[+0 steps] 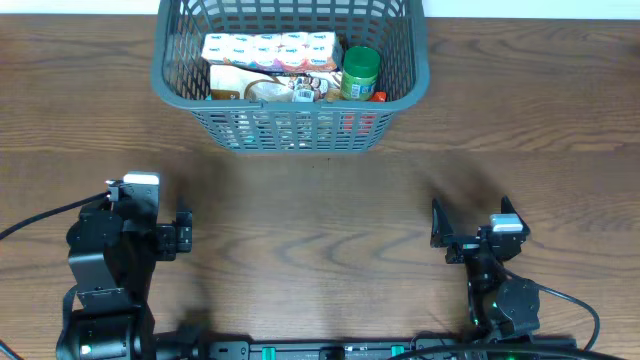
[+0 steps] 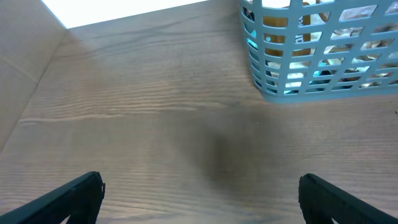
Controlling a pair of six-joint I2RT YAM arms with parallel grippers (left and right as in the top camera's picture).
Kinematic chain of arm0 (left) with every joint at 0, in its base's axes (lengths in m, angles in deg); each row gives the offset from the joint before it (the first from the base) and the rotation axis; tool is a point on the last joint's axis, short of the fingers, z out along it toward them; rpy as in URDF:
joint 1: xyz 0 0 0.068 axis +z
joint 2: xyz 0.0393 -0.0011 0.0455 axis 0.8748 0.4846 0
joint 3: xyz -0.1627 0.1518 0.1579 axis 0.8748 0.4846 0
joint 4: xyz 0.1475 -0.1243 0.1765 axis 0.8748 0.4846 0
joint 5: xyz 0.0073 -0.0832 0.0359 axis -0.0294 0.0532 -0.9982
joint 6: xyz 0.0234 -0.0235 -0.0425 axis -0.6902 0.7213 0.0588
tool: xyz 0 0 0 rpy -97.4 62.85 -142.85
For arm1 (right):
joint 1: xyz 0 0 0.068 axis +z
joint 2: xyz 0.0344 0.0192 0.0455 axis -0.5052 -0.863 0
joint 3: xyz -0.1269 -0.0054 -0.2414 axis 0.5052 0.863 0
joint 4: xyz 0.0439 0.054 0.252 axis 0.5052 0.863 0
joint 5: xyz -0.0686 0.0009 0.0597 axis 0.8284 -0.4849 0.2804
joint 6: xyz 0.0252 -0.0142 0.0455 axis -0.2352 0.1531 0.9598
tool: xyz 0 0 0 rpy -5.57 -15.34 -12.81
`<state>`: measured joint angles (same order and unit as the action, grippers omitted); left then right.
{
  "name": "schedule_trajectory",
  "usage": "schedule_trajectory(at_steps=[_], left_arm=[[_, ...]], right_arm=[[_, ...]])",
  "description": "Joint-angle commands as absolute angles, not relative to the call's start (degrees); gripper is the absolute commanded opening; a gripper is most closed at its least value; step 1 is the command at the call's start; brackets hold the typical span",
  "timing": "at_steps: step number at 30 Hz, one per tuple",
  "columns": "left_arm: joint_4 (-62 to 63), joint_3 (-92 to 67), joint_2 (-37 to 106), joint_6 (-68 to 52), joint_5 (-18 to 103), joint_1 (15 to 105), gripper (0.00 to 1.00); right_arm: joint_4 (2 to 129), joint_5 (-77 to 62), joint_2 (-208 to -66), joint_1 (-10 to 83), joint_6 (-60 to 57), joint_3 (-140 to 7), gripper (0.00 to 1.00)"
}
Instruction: Pack container
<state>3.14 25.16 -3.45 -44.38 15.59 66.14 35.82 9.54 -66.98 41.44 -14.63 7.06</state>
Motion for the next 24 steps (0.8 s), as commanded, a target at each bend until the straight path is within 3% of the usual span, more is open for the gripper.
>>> schedule_trajectory(at_steps=[1,7,10,14,20,24], left_arm=[[3.14,25.21,-3.49,-44.53,14.89,65.92,0.99],[4.10,25.21,-6.92,-44.40,14.48,65.38,0.98],[10.44,25.21,-12.10,-39.66,14.67,62.84,0.99],[14.92,25.25,-21.85,-34.35,21.80,57.90,0.99],[13.28,28.55,-31.84,-33.74,24.25,53.81,0.98],[4.56,37.42,-35.47,-33.67,23.28,53.44,0.99]], right_arm=[[35.87,9.14,-66.45,41.09,-15.67,7.38,0.99],[35.84,9.14,-66.45,41.09,-15.67,7.38,0.99],[35.84,9.12,-66.45,41.09,-15.67,7.38,0.99],[35.87,9.14,-66.45,41.09,-15.67,7.38,0.99],[35.84,9.12,-66.45,41.09,-15.67,7.38,0.99],[35.84,9.14,-66.45,41.09,-15.67,7.38,0.99]])
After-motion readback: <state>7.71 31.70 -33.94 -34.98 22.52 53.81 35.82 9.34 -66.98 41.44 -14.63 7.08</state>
